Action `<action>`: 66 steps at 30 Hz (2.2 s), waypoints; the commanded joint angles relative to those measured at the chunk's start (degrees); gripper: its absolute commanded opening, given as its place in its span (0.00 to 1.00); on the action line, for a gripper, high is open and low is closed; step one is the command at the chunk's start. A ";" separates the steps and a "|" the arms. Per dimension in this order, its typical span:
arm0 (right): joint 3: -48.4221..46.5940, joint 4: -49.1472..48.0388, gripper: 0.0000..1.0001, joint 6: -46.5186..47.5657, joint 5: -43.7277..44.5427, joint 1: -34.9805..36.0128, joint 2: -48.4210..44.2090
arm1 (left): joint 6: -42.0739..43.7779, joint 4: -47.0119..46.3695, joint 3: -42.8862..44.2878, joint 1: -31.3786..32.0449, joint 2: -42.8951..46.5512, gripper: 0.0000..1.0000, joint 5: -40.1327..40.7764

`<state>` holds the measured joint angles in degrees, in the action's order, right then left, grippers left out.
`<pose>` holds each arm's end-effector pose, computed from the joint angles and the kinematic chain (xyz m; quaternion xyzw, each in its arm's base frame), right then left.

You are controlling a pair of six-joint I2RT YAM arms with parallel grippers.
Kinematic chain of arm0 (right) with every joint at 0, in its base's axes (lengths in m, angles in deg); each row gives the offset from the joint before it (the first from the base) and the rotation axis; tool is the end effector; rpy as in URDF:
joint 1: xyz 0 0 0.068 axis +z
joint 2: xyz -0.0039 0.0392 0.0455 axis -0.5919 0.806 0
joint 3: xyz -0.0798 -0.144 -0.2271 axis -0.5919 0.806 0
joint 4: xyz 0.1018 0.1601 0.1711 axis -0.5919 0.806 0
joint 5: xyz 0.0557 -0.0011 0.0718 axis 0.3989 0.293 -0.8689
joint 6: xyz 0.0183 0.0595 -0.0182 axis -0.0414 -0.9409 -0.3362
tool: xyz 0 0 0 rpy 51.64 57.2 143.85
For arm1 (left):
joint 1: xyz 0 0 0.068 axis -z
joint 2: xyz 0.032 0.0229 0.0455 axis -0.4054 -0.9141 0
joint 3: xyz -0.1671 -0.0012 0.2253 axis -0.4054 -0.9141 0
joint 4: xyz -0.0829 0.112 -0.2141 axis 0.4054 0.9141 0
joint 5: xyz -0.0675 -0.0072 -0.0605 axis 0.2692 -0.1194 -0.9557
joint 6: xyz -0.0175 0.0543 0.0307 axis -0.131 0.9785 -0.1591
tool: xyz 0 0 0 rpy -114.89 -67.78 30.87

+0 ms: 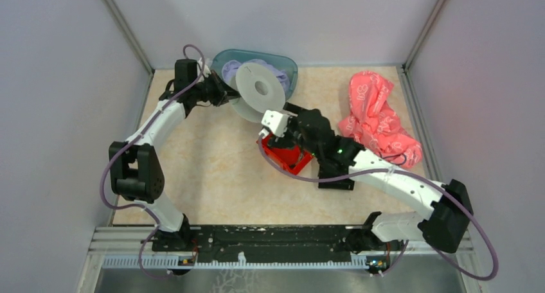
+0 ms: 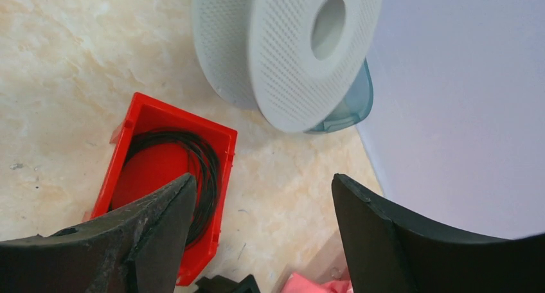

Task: Wrap the cables
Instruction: Wrap the cable around the cable reel.

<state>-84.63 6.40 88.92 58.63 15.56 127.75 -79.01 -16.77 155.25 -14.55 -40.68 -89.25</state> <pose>0.1897 0.2252 0.3328 -0.5423 0.6103 -0.0190 0.5772 0.3864 -0.0909 0.3013 -0.1224 0.8408 -0.4259 0.3111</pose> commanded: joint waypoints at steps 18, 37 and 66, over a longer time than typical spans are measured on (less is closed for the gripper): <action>-10.96 4.66 0.79 -30.89 -28.98 -28.28 4.01 | 44.95 20.51 6.91 -0.02 5.78 0.00 -1.63; -16.76 -0.29 0.71 -38.95 -35.70 -28.98 14.31 | 74.72 31.74 11.18 1.87 11.55 0.00 -9.08; -18.86 17.63 0.72 -14.61 -31.65 -29.09 3.86 | 66.23 30.33 10.51 2.67 10.14 0.00 -18.23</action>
<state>-99.01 17.46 66.27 28.88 -12.90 134.16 -11.36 15.77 164.24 -12.36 -31.06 -103.44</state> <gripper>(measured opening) 0.711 0.040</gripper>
